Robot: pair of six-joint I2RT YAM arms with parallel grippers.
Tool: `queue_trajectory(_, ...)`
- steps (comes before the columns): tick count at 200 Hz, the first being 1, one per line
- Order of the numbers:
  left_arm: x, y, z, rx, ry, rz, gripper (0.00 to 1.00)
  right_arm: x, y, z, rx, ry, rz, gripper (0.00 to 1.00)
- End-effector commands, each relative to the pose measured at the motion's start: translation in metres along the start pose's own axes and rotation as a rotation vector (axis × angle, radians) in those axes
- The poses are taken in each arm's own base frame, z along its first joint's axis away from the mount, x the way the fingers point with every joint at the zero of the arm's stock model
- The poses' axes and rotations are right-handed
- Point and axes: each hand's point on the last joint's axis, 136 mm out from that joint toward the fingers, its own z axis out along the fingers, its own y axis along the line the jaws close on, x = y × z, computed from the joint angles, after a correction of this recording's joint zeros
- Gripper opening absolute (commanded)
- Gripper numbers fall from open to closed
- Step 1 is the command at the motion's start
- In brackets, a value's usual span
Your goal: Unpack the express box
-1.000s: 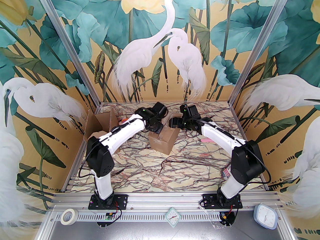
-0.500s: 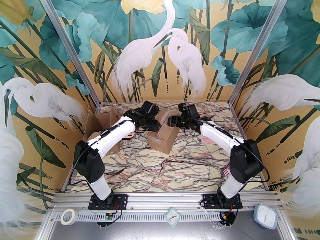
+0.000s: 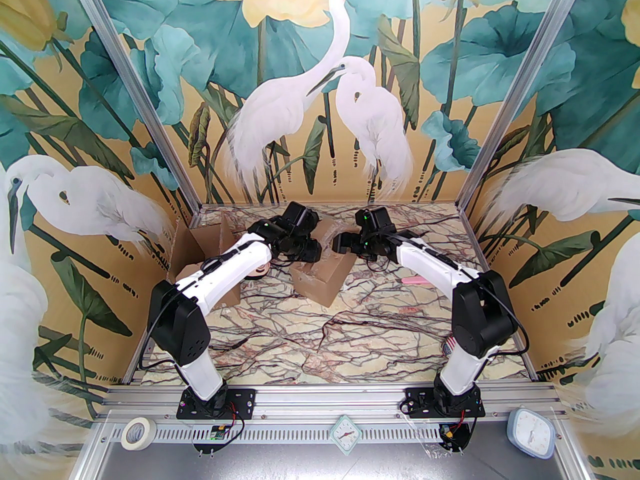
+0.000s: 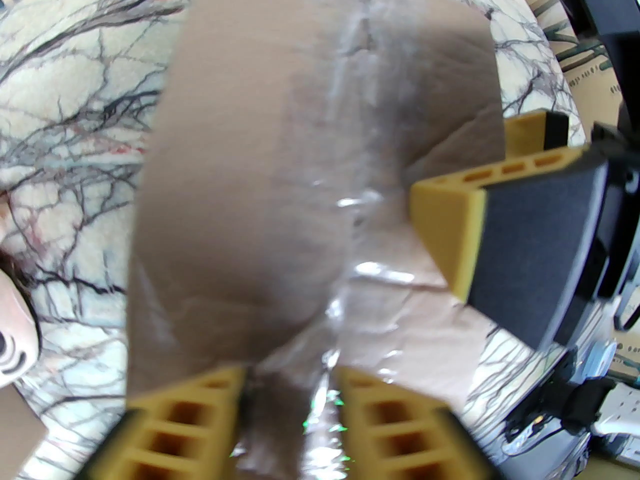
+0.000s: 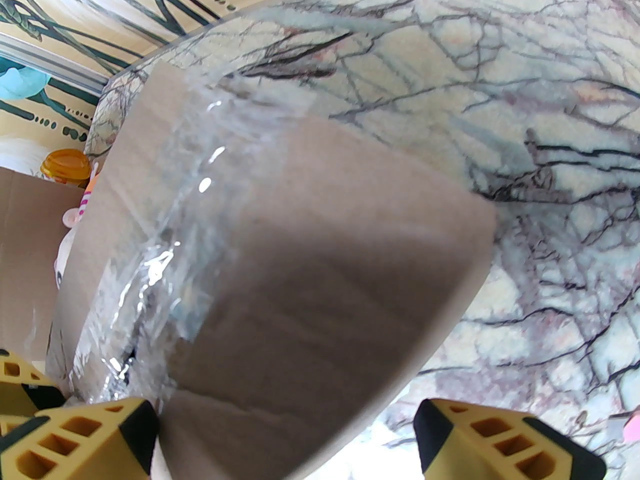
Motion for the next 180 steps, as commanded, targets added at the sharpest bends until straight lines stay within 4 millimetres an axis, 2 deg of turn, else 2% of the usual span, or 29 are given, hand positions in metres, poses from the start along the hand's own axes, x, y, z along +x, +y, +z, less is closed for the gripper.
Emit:
queue_trajectory(1,0.006,-0.003,0.003,-0.1,0.058,0.186,0.64,0.027,-0.008,0.009,0.034,0.112,0.044,0.93)
queue_trajectory(30,0.006,-0.009,0.01,-0.177,0.09,0.353,0.74,0.023,-0.008,0.008,0.044,0.103,0.032,0.93)
queue_trajectory(55,-0.007,0.004,0.007,-0.28,0.088,0.418,0.76,0.022,-0.013,0.007,0.064,0.102,0.029,0.93)
queue_trajectory(81,-0.014,0.009,0.01,-0.313,0.104,0.388,0.79,0.019,-0.012,0.006,0.058,0.083,0.028,0.93)
queue_trajectory(121,0.0,0.011,0.028,-0.252,0.148,0.285,0.81,0.018,-0.009,0.005,0.038,0.074,0.03,0.92)
queue_trajectory(152,0.003,0.018,0.019,-0.196,0.142,0.218,0.82,0.016,-0.009,0.004,0.034,0.071,0.021,0.91)
queue_trajectory(180,0.002,0.016,0.0,-0.148,0.126,0.205,0.84,0.012,-0.007,0.002,0.031,0.065,0.016,0.91)
